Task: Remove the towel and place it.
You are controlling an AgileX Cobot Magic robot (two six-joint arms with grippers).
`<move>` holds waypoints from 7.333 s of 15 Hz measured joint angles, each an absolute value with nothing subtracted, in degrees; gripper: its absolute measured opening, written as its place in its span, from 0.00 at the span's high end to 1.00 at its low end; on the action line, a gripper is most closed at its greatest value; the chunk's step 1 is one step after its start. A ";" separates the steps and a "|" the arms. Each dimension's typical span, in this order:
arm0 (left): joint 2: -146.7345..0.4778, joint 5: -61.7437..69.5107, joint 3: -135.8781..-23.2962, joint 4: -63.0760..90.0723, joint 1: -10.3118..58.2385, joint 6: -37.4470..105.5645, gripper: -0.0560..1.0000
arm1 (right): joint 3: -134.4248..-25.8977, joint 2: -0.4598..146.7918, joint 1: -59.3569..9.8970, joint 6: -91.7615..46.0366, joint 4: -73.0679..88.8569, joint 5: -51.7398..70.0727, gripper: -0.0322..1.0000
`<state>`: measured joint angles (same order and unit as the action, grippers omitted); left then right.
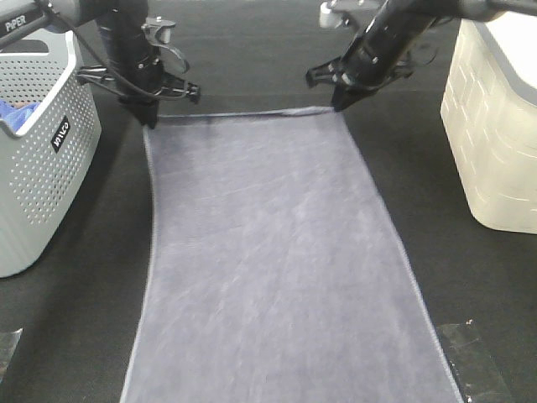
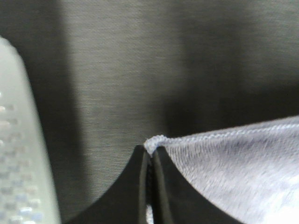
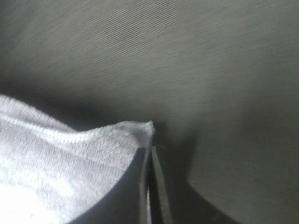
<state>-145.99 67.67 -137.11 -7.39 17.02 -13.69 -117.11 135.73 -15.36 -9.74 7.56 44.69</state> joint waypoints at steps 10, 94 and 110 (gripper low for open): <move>-146.10 35.81 -137.11 -13.46 17.30 -13.69 0.95 | -119.18 134.07 -13.41 -6.82 -2.12 28.02 0.97; -0.86 61.48 -29.68 2.81 18.33 10.66 0.25 | -30.25 6.30 -12.55 -7.39 7.10 63.83 0.25; 0.11 60.39 -29.28 4.35 9.05 11.80 0.25 | -28.99 6.19 -5.79 -7.39 7.45 61.19 0.25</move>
